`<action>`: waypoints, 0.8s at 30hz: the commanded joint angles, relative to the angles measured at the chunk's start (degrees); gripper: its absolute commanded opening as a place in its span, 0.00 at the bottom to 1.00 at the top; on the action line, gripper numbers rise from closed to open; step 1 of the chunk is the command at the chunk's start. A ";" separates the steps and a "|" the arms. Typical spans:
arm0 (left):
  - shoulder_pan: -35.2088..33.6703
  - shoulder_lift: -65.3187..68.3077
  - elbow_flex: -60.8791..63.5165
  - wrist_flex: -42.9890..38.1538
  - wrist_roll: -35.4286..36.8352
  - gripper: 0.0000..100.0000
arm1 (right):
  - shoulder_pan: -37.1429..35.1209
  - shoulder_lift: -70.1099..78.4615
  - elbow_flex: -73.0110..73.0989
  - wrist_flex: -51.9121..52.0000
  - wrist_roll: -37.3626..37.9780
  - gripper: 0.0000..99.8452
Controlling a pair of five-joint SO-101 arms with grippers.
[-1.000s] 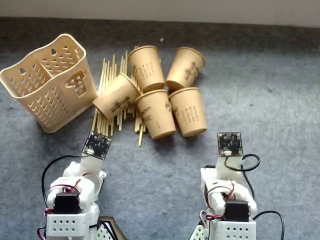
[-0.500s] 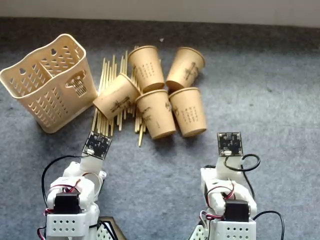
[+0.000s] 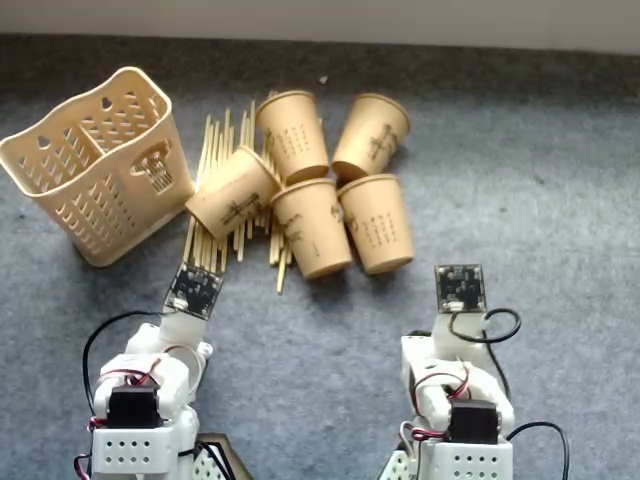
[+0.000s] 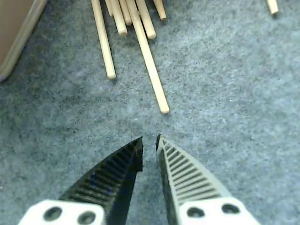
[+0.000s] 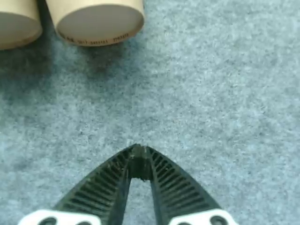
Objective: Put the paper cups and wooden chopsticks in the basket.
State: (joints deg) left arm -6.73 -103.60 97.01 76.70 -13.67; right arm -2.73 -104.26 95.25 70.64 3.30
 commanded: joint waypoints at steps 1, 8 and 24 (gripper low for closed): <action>-0.57 -0.13 0.04 0.44 -0.53 0.09 | 0.57 -0.31 1.27 0.31 -0.53 0.01; -0.57 -0.13 0.04 0.44 -0.53 0.09 | 0.40 6.37 -17.63 0.31 -0.53 0.01; -0.57 -0.13 0.04 0.44 -0.53 0.09 | 0.40 35.38 -44.18 0.31 -0.53 0.01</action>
State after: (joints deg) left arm -6.73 -103.60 97.01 76.70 -13.67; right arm -2.81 -69.54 49.98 70.73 3.30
